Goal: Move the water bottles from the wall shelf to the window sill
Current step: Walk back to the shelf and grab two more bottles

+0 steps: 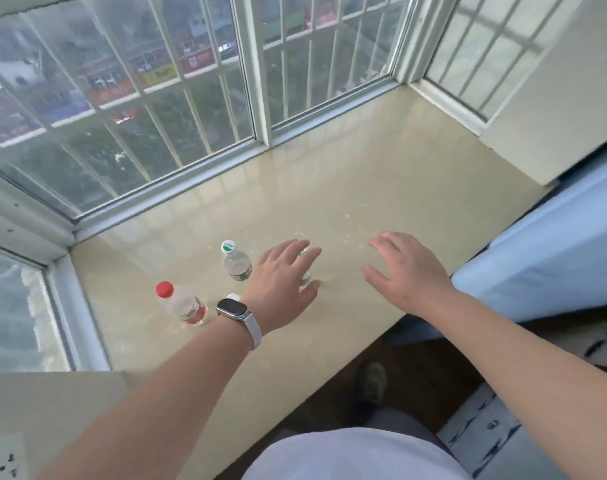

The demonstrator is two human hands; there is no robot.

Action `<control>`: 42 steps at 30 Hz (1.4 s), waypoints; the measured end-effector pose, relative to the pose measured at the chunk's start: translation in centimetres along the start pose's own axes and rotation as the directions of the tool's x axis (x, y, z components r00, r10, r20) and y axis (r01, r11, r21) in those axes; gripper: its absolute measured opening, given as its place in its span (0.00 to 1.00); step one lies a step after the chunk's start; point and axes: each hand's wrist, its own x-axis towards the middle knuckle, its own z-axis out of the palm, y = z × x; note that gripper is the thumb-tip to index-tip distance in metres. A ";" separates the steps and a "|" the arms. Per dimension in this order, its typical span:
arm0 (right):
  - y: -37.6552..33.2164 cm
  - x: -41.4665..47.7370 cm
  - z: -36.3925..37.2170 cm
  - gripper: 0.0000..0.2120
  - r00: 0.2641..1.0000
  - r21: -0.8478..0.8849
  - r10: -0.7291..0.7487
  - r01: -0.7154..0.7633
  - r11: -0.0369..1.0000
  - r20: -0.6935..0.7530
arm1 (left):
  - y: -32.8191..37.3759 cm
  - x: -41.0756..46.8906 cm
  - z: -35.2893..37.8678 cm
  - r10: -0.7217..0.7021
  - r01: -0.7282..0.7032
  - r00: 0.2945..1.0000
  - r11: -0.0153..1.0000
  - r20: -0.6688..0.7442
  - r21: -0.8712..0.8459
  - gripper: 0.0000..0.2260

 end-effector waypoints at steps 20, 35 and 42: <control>21.6 -25.8 -12.2 0.25 0.816 -0.111 0.388 -0.474 0.874 -0.429 | 35.2 12.4 4.4 0.786 -0.785 0.618 0.615 0.015 0.069 0.21; 35.3 -41.8 -16.1 0.24 0.510 0.009 0.654 -0.785 0.619 -0.560 | 59.9 17.3 10.4 0.936 -0.943 0.330 0.322 0.118 0.082 0.22; 38.6 -44.6 -17.0 0.23 0.378 0.078 0.747 -0.866 0.494 -0.547 | 67.2 19.7 12.8 0.975 -0.977 0.212 0.211 0.071 0.016 0.22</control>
